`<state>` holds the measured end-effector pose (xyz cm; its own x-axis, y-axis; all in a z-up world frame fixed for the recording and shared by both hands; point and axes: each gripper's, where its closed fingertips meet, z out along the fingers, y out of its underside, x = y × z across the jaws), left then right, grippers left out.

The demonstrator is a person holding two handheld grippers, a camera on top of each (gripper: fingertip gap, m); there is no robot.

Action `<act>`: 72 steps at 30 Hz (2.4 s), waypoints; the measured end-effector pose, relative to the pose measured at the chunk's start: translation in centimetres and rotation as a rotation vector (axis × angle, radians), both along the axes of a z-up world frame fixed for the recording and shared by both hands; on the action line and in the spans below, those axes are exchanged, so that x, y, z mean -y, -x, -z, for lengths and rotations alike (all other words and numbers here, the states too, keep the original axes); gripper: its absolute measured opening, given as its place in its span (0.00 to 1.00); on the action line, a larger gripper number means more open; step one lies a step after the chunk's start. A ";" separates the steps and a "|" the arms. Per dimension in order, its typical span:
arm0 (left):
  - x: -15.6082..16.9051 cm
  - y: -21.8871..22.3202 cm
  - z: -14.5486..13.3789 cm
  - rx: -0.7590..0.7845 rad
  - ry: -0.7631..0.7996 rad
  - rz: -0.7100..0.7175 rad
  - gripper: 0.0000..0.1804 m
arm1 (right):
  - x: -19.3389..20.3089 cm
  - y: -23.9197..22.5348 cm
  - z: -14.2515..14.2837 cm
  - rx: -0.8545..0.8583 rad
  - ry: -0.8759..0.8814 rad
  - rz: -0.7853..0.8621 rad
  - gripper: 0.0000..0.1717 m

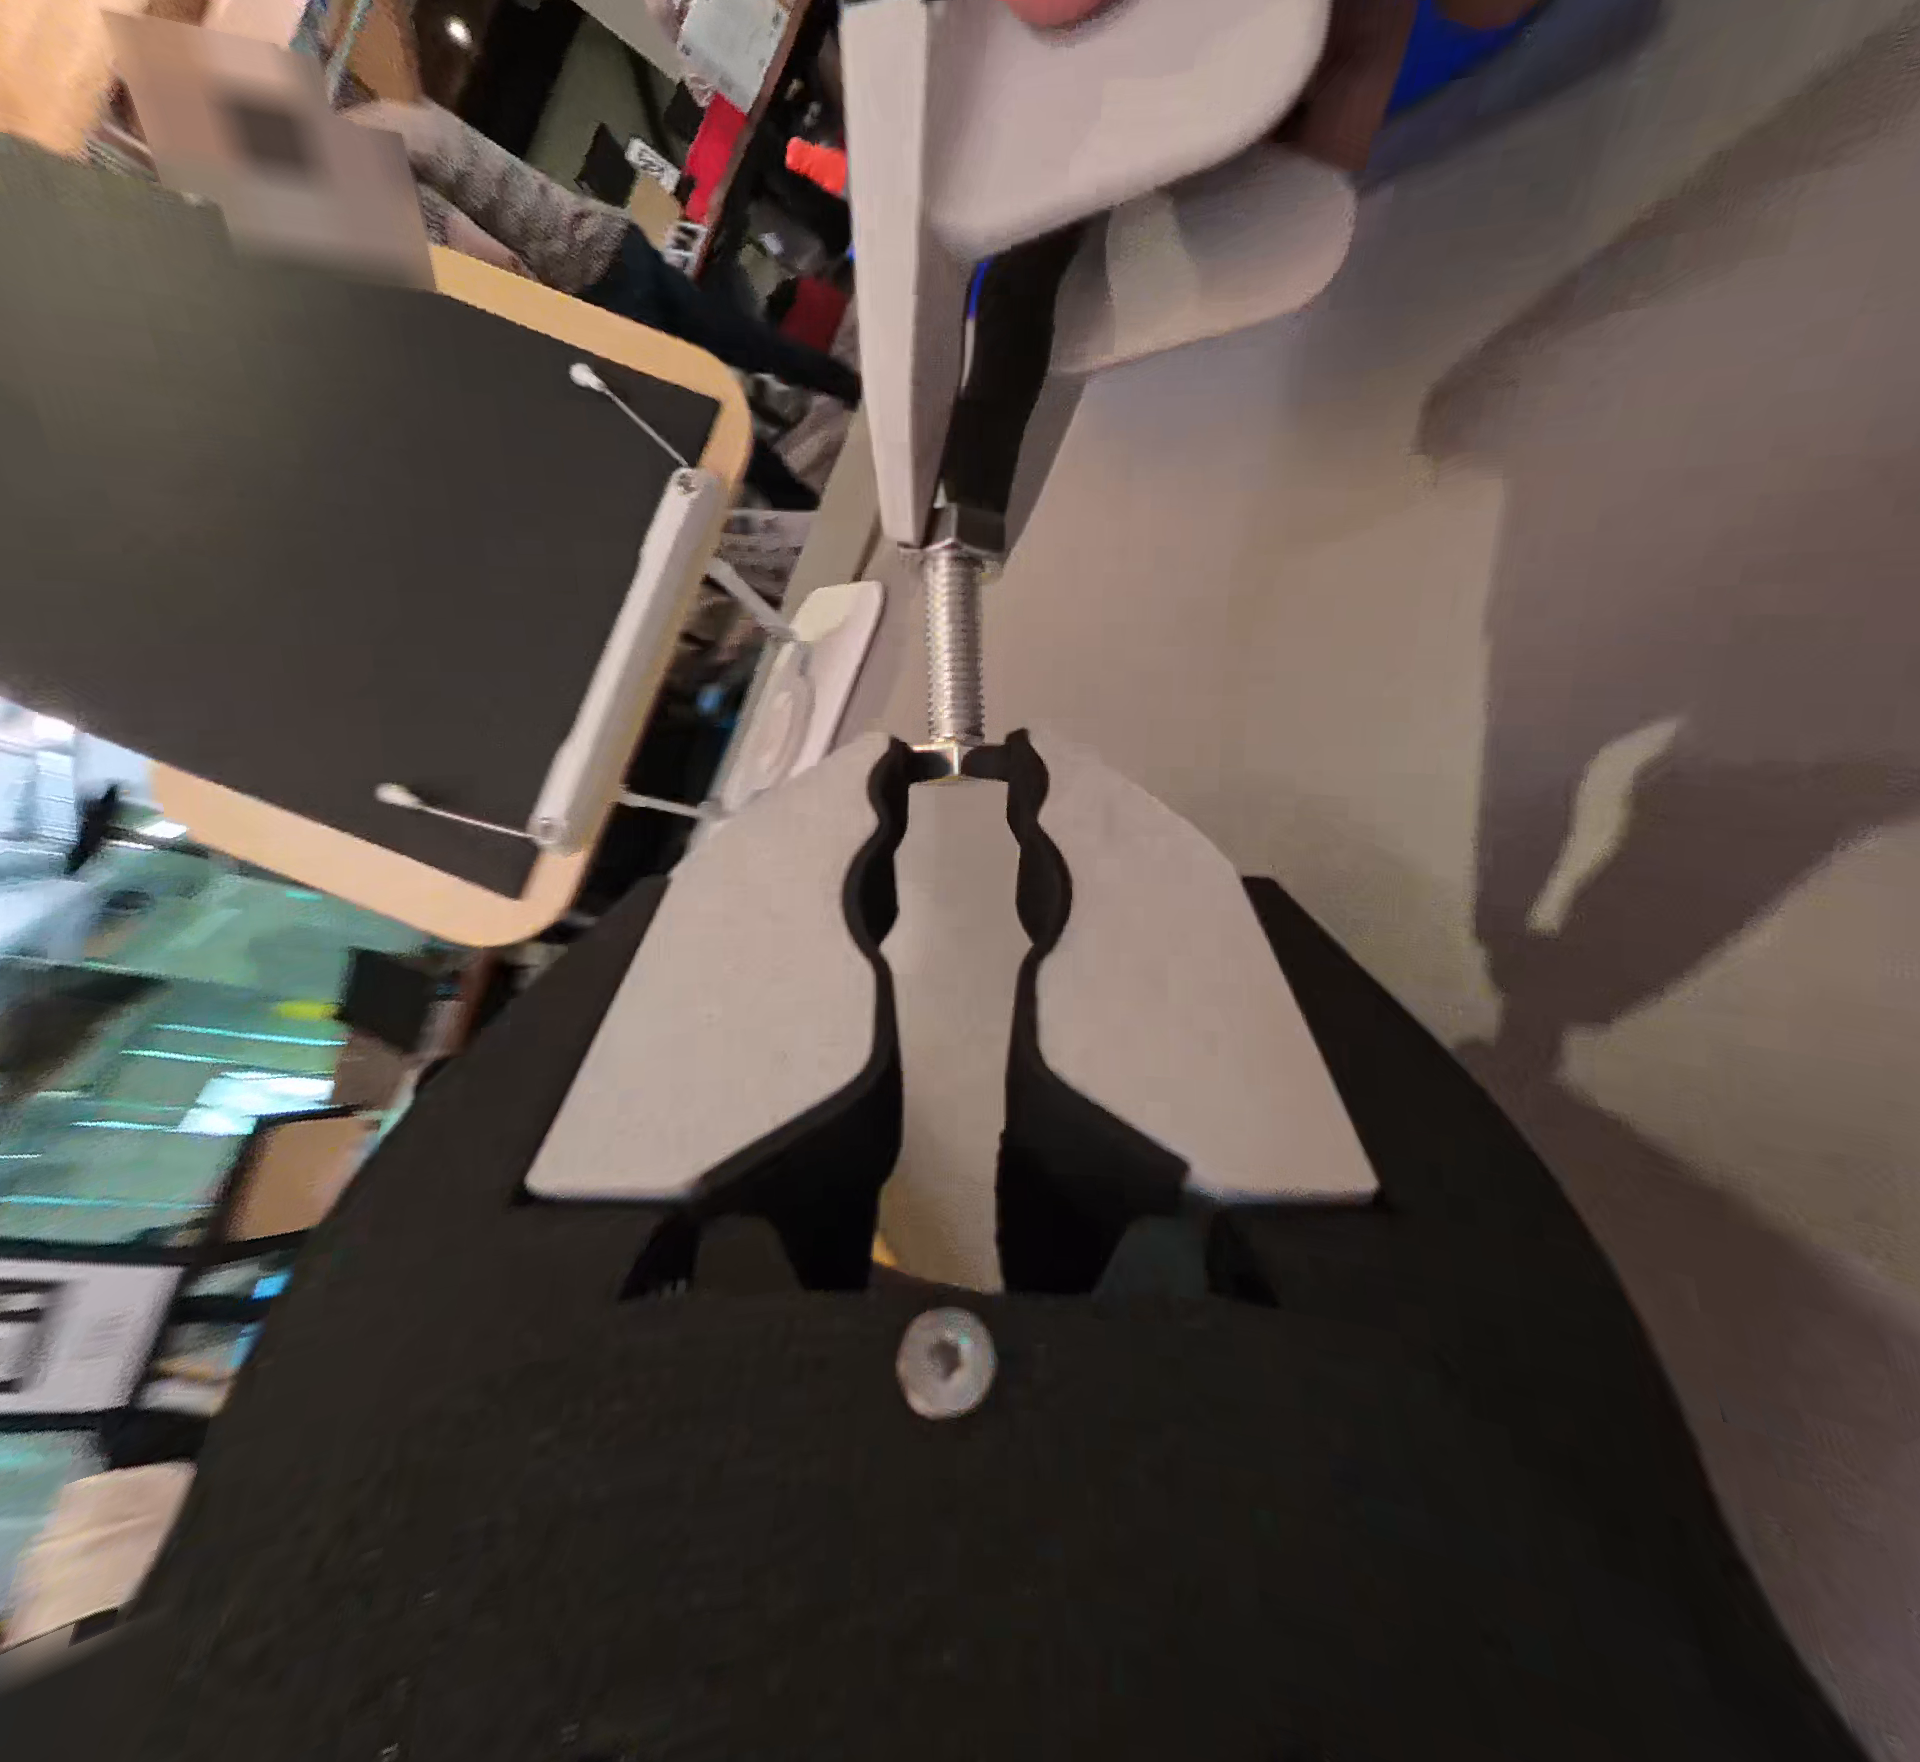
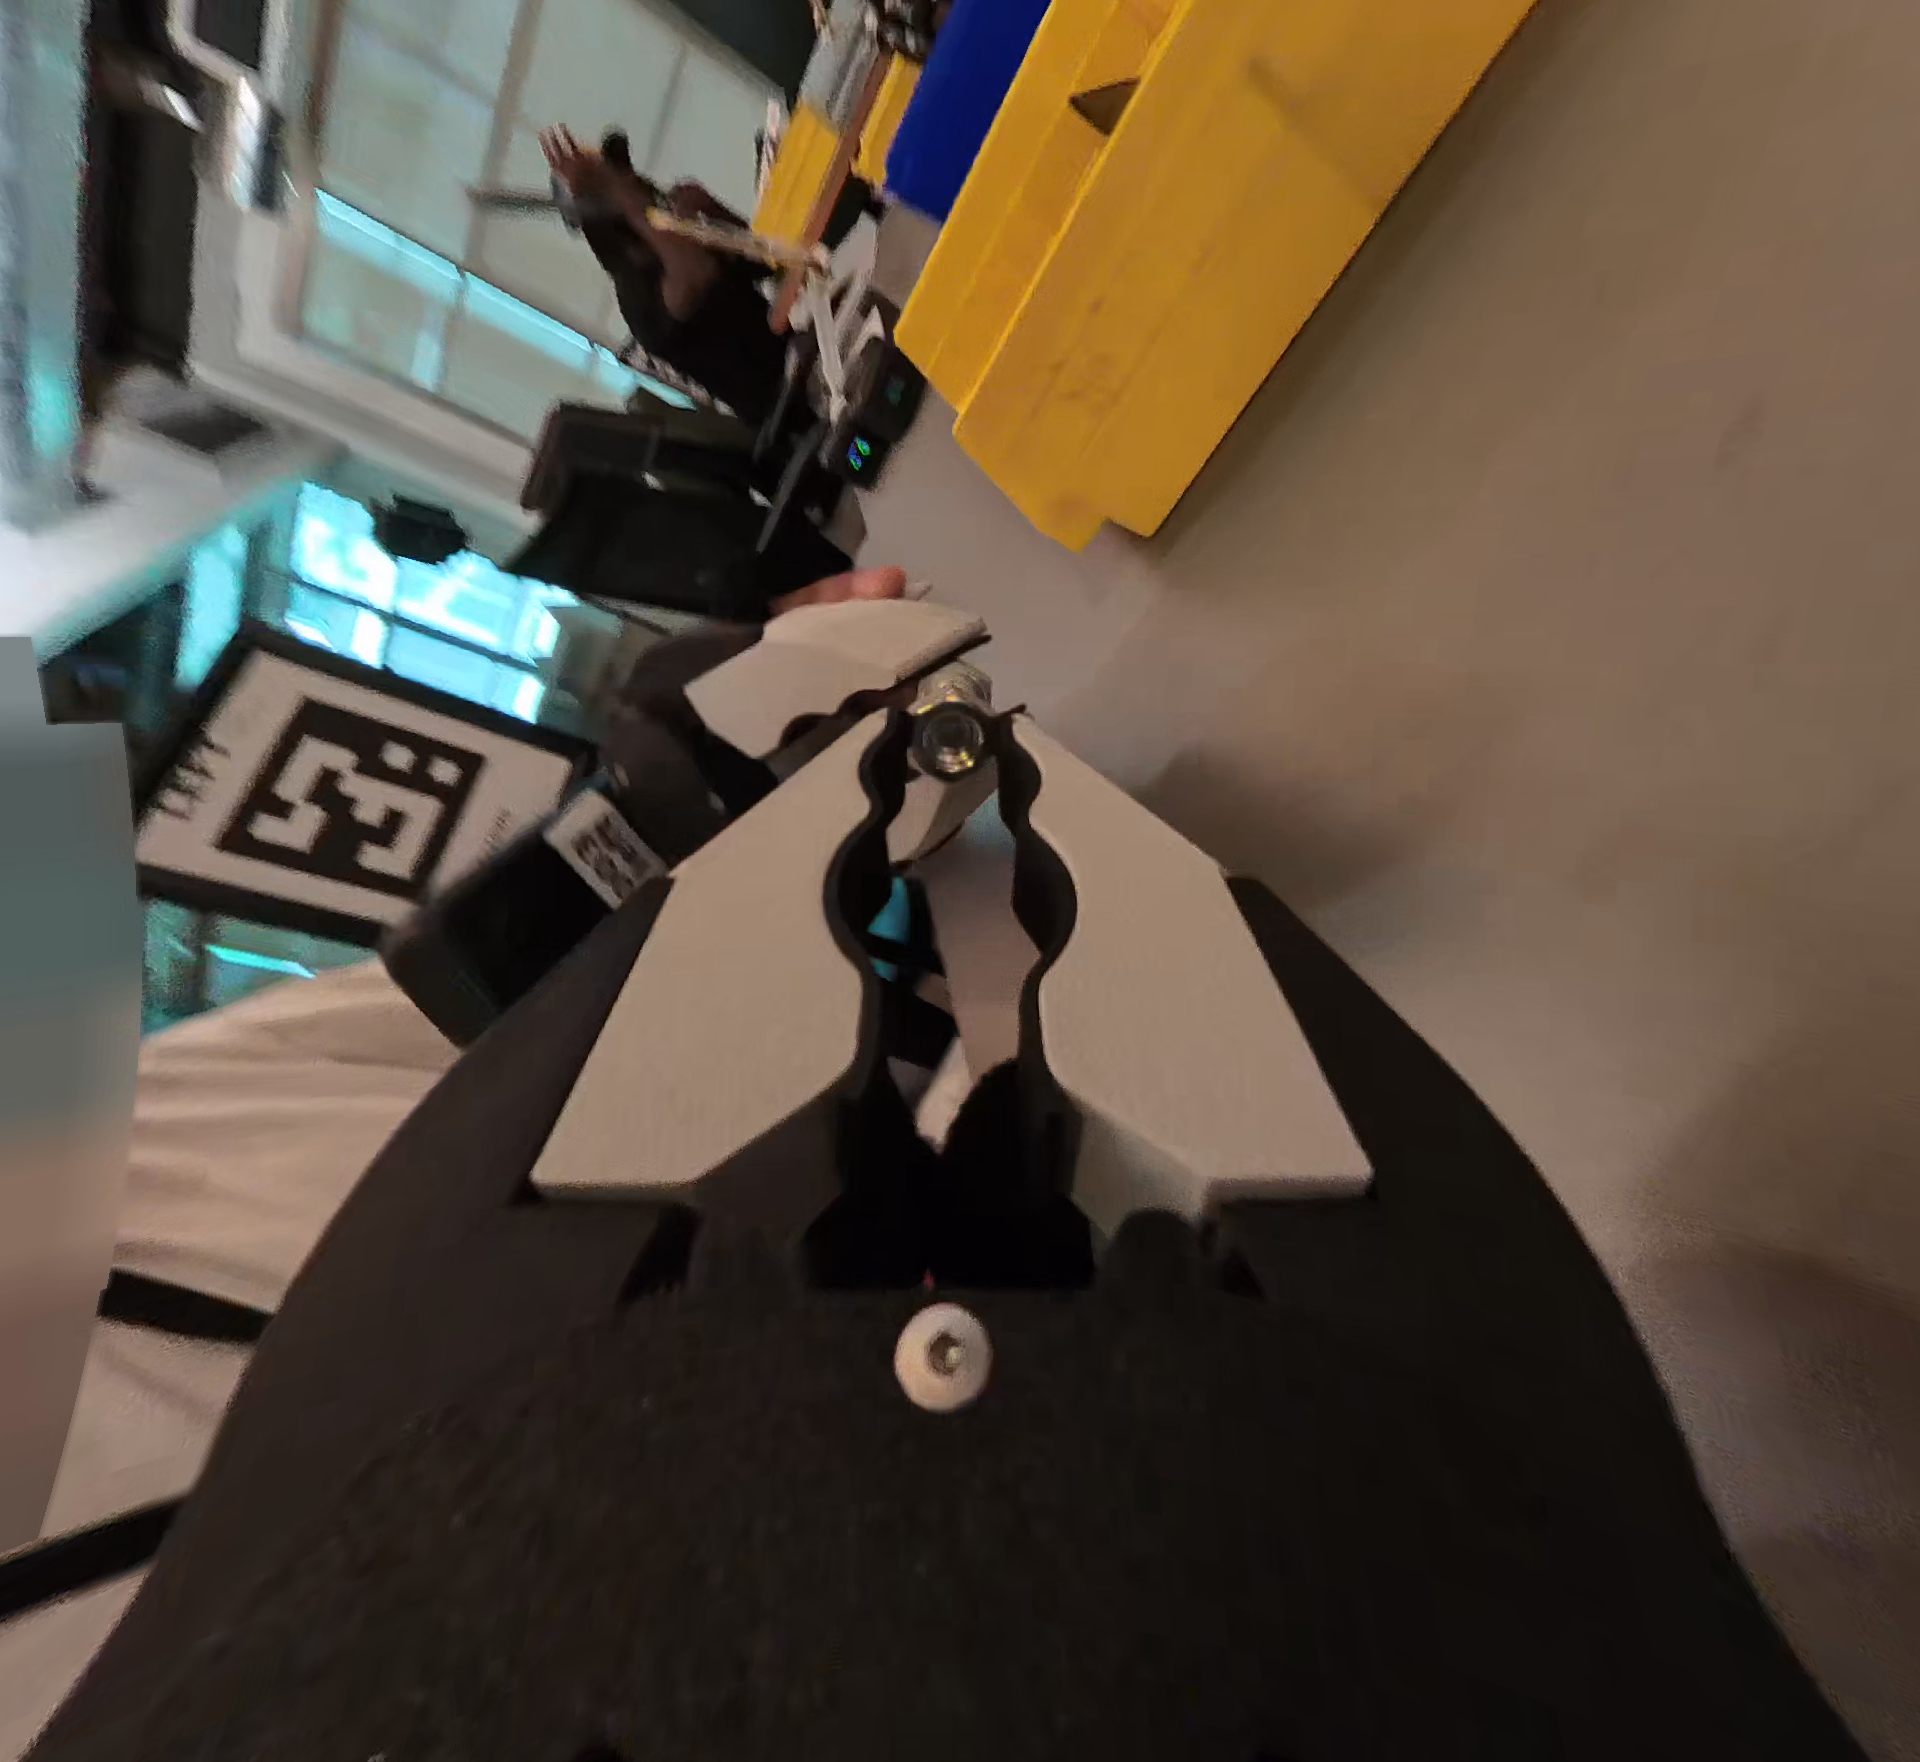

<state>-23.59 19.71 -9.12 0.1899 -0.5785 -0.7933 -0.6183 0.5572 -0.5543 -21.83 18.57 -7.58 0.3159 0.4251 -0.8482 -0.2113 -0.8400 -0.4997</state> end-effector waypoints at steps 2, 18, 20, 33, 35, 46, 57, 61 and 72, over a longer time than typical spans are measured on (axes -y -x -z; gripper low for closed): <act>-0.2 0.0 0.4 -0.061 -0.093 -0.019 0.10 | 0.0 -0.2 0.6 -0.110 0.104 0.042 0.10; -0.3 -0.5 3.0 -0.127 0.012 -0.006 0.10 | -0.2 -0.8 2.7 -0.020 -0.037 0.094 0.10; -0.3 -0.4 3.0 -0.129 0.014 -0.006 0.10 | -0.1 -0.8 2.7 -0.026 -0.034 0.089 0.10; -0.1 -0.6 3.2 -0.132 0.028 0.004 0.10 | 0.6 -0.7 2.4 -0.048 -0.022 0.056 0.15; 0.0 -0.6 3.2 -0.128 0.042 0.007 0.10 | 0.7 -0.7 2.3 -0.057 -0.018 0.050 0.16; 1.7 -1.0 3.1 -0.011 0.351 0.154 0.10 | 1.5 -0.5 2.0 0.025 -0.200 -0.049 0.10; 0.8 -0.4 2.0 -0.189 -0.151 0.045 0.10 | 1.7 -0.4 2.3 -0.235 0.214 0.044 0.10; 0.5 -0.2 1.3 -0.243 -0.333 -0.005 0.10 | 1.7 -0.4 2.1 -0.346 0.288 0.080 0.09; 0.4 -0.3 1.8 -0.188 -0.182 0.013 0.10 | 0.9 -2.2 1.1 -0.178 0.037 0.114 0.18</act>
